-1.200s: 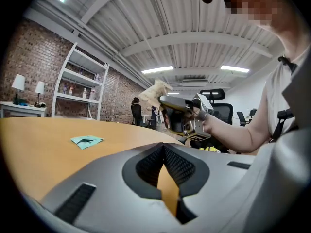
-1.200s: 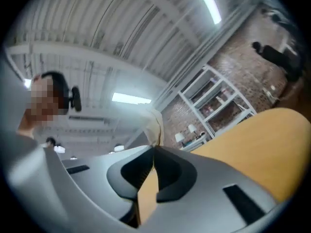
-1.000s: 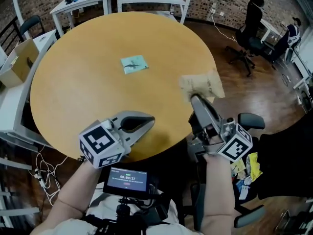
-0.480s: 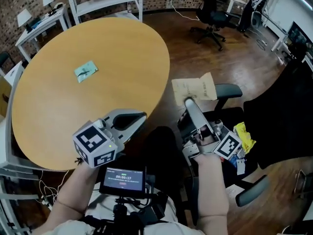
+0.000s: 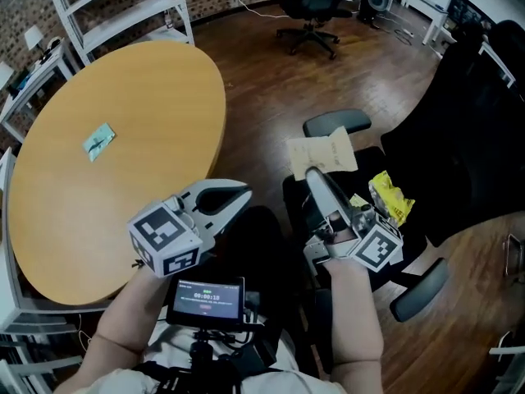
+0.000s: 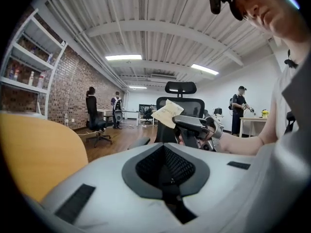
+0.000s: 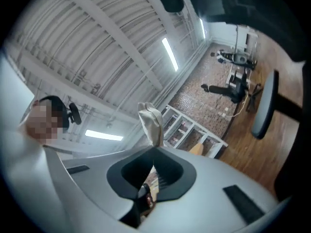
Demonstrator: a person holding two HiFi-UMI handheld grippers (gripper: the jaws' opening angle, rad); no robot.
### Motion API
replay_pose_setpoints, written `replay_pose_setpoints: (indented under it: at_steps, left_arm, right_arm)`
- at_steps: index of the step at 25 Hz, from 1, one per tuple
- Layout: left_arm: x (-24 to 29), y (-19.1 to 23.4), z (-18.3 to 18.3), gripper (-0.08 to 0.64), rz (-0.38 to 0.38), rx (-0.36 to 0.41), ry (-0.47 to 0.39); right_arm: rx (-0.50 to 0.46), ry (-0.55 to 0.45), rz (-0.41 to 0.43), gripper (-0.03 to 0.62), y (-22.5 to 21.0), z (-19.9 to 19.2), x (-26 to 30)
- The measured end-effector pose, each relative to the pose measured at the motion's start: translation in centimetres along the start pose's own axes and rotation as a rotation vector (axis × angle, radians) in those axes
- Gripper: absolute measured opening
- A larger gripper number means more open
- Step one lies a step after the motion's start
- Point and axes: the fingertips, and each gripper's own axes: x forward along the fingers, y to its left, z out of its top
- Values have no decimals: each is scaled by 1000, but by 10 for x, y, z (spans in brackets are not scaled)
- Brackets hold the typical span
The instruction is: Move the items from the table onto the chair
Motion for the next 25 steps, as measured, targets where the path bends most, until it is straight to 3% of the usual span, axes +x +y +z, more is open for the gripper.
replay_pose_setpoints:
  at_steps: [7, 9, 13, 18, 20, 25]
  left_arm:
    - [51, -23, -8, 12, -123, -24, 9]
    - [64, -33, -9, 12, -166, -33, 1]
    - [86, -51, -23, 12, -232, -27, 33]
    - [106, -65, -45, 12, -284, -44, 94]
    - [110, -67, -51, 12, -294, -47, 103]
    - [118, -72, -62, 12, -314, -72, 125]
  right_arm:
    - [-128, -15, -175, 6, -38, 25, -53]
    - [-257, 49, -272, 6, -52, 25, -69]
    - [-597, 242, -473, 9, -78, 21, -104]
    - [-1079, 665, -808, 11, -141, 7, -171]
    - [-1162, 779, -905, 11, -162, 5, -196]
    - [-1252, 1023, -1104, 12, -203, 5, -256]
